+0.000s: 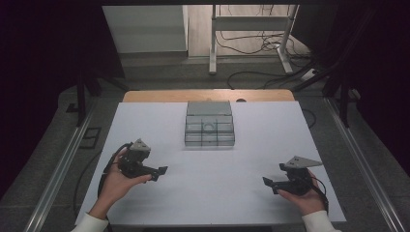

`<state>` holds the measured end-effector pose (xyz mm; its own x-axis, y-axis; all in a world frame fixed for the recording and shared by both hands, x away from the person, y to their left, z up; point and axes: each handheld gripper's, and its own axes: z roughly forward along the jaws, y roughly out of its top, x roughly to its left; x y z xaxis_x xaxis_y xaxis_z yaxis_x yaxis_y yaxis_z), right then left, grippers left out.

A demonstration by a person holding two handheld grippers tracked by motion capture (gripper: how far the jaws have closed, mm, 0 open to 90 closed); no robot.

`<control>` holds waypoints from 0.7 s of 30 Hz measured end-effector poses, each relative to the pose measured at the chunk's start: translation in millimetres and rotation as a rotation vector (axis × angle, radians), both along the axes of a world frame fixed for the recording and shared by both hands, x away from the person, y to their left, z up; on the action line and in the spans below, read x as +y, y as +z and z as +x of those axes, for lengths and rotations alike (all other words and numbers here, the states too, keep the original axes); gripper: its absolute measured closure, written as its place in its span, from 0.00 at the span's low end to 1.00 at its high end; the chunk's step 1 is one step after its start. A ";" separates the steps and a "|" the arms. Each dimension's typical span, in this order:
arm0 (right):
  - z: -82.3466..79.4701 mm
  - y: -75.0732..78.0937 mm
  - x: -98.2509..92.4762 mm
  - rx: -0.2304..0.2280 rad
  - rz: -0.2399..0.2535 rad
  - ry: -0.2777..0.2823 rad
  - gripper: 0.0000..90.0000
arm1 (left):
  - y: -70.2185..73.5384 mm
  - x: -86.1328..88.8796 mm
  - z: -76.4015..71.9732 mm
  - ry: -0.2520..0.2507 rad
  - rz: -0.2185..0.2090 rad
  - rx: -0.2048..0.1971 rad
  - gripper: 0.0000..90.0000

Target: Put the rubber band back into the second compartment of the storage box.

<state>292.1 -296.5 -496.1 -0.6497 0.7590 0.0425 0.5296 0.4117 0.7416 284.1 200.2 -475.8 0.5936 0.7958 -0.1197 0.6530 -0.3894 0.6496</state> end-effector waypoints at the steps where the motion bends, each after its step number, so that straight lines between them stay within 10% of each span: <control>1: 0.0 0.2 -0.3 0.000 0.000 0.001 0.16 | -3.4 1.8 -2.4 0.011 -0.014 -0.008 0.10; 7: -0.8 0.1 -0.3 -0.005 0.001 0.010 0.16 | -15.0 15.1 -16.6 0.047 -0.073 -0.062 0.12; 21: 0.3 1.9 -1.2 -0.016 0.021 0.010 0.16 | -21.1 15.4 -22.7 0.054 -0.069 -0.083 0.11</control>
